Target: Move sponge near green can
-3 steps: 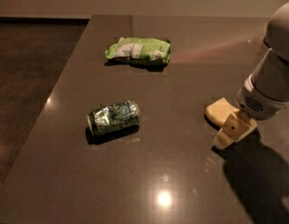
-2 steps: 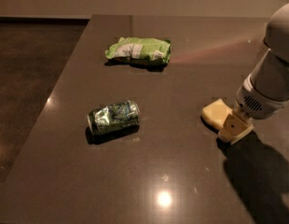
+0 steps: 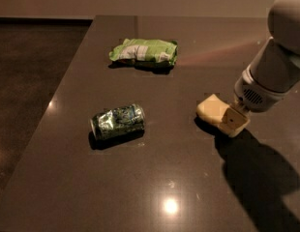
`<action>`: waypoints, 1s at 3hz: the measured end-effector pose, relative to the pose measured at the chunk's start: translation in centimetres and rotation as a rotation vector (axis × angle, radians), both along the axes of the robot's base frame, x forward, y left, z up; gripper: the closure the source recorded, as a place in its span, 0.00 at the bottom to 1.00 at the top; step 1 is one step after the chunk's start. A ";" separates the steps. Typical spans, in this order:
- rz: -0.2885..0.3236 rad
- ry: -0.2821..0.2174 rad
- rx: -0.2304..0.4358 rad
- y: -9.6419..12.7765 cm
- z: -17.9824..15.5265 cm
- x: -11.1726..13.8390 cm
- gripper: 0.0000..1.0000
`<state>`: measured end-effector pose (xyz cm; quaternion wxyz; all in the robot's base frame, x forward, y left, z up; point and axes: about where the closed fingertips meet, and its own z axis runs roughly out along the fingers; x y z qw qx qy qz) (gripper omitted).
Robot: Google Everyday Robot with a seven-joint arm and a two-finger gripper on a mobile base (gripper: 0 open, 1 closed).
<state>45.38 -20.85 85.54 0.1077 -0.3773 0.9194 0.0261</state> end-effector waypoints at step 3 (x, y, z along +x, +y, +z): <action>0.403 -0.007 0.062 6.5 0.9 1.4 1.00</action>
Offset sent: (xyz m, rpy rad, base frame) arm 0.0182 0.0754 0.0187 0.0903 -0.0268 0.4926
